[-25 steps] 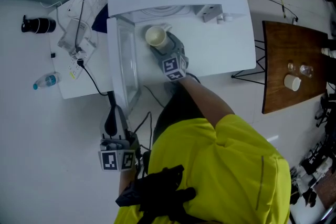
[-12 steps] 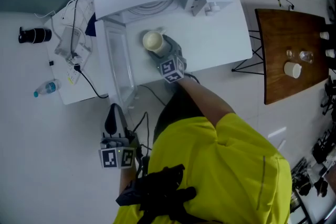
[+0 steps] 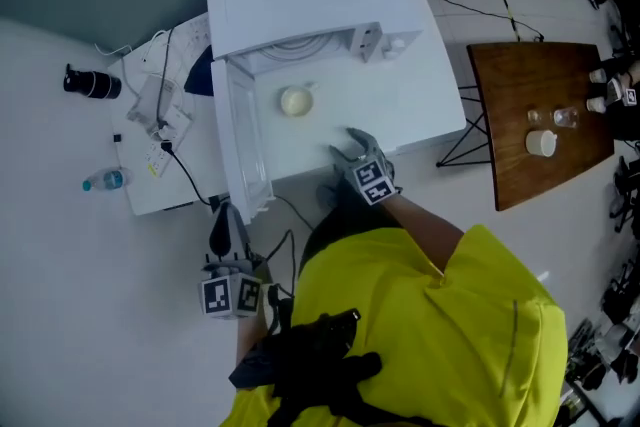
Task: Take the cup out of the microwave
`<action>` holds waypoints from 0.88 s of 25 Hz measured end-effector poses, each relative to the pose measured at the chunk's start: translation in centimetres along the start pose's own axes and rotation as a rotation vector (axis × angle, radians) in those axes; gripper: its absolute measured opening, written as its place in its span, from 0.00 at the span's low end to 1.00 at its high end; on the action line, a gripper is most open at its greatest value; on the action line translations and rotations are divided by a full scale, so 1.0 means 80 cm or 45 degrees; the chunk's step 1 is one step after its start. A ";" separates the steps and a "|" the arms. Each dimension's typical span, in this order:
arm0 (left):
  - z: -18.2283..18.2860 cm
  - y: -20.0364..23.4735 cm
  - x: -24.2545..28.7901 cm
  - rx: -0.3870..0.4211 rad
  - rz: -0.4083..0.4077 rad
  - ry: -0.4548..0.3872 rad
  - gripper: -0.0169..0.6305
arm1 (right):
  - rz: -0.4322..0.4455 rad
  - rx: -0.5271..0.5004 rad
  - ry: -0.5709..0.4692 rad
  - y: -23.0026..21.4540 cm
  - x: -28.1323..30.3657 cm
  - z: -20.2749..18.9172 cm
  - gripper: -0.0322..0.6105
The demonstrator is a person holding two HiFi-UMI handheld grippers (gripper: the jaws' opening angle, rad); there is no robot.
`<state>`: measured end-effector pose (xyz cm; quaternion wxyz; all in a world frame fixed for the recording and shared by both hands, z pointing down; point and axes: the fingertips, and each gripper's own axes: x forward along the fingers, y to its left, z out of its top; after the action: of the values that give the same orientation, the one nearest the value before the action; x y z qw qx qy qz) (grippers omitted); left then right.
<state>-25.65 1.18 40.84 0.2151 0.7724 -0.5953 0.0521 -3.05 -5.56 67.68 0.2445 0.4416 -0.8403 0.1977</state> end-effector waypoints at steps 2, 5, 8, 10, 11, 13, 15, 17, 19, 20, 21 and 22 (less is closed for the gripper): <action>0.010 0.003 -0.005 0.023 0.005 -0.012 0.03 | -0.061 0.111 -0.062 -0.018 -0.075 0.017 0.06; 0.029 -0.006 -0.009 0.061 -0.037 -0.068 0.03 | -0.127 0.184 -0.235 -0.036 -0.184 0.095 0.05; 0.047 -0.023 -0.012 0.067 -0.064 -0.111 0.03 | -0.210 0.200 -0.477 -0.051 -0.279 0.201 0.05; 0.060 -0.041 -0.015 0.059 -0.103 -0.138 0.03 | -0.229 0.197 -0.626 -0.056 -0.327 0.260 0.05; 0.066 -0.050 -0.015 0.064 -0.127 -0.151 0.03 | -0.226 0.194 -0.683 -0.055 -0.344 0.283 0.05; 0.077 -0.064 -0.011 0.088 -0.167 -0.165 0.03 | -0.204 0.213 -0.766 -0.051 -0.367 0.314 0.05; 0.085 -0.073 -0.007 0.103 -0.193 -0.170 0.03 | -0.196 0.231 -0.813 -0.043 -0.385 0.325 0.05; 0.095 -0.080 -0.006 0.104 -0.218 -0.182 0.03 | -0.210 0.212 -0.824 -0.033 -0.398 0.324 0.05; 0.104 -0.087 -0.007 0.111 -0.246 -0.194 0.03 | -0.227 0.198 -0.823 -0.028 -0.406 0.323 0.05; 0.107 -0.090 -0.007 0.117 -0.256 -0.195 0.03 | -0.241 0.185 -0.823 -0.028 -0.409 0.324 0.05; 0.109 -0.093 -0.007 0.119 -0.264 -0.194 0.03 | -0.256 0.163 -0.825 -0.028 -0.412 0.326 0.05; 0.111 -0.095 -0.007 0.118 -0.270 -0.190 0.03 | -0.270 0.141 -0.828 -0.028 -0.415 0.330 0.05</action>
<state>-20.21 -0.33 30.64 0.1386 0.8418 -0.5217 -0.0010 8.84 0.22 27.34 -0.0414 0.5789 -0.8118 0.0653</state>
